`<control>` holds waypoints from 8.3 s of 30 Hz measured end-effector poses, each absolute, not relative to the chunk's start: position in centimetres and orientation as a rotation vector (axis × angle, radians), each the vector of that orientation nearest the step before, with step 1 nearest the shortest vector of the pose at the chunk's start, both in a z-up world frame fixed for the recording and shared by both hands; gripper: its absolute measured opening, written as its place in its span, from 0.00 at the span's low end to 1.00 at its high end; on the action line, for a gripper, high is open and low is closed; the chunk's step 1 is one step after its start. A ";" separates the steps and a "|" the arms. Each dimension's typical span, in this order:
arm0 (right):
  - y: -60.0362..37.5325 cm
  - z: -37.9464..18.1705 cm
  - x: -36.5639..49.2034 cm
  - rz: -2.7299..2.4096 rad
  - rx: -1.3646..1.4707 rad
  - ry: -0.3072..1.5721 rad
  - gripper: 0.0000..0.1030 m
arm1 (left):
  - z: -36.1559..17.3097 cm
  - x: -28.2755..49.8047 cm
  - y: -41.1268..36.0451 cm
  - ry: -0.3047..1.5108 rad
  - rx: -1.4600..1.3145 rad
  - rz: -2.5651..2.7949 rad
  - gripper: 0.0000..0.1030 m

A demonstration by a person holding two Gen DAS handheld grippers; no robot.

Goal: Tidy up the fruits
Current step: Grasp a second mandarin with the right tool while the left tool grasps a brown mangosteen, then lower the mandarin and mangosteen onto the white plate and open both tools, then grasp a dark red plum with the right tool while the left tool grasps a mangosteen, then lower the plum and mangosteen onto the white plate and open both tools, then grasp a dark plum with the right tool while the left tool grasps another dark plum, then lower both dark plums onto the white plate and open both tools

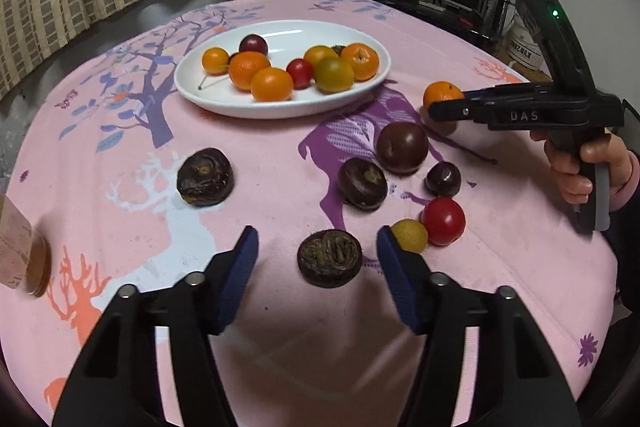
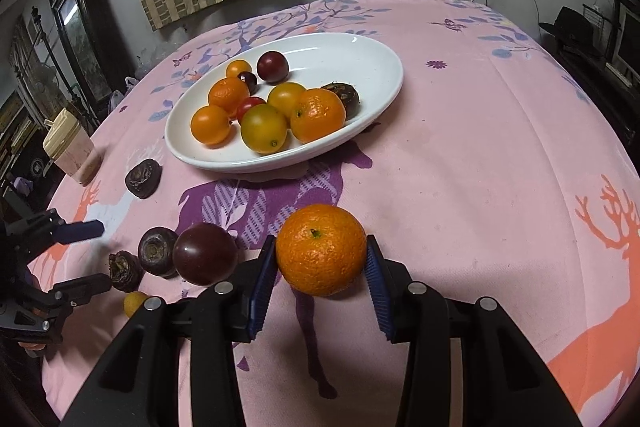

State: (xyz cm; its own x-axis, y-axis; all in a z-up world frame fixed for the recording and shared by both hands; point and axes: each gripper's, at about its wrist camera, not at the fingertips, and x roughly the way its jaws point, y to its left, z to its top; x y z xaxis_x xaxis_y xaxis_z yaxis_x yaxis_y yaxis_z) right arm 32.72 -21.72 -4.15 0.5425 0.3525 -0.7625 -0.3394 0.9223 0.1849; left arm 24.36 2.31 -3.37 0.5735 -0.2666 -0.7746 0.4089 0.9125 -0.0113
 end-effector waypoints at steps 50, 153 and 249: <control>-18.0 0.8 43.0 0.467 0.142 0.752 0.57 | 1.6 42.9 5.5 0.833 -0.119 -0.177 0.79; -17.9 -0.4 44.4 0.471 0.165 0.803 0.40 | 1.6 43.9 2.9 0.816 -0.045 -0.177 0.40; -21.5 -2.7 28.7 0.536 0.064 0.846 0.26 | -3.7 28.1 -2.0 0.923 0.031 -0.286 0.34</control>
State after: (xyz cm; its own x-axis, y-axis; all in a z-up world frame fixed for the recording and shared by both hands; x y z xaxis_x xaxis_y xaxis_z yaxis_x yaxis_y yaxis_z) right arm 28.72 -21.46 -2.72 0.5389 0.4756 -0.6953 -0.4258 0.8659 0.2624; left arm 28.08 -1.95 -3.67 0.5683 -0.2303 -0.7899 0.2567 0.9617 -0.0957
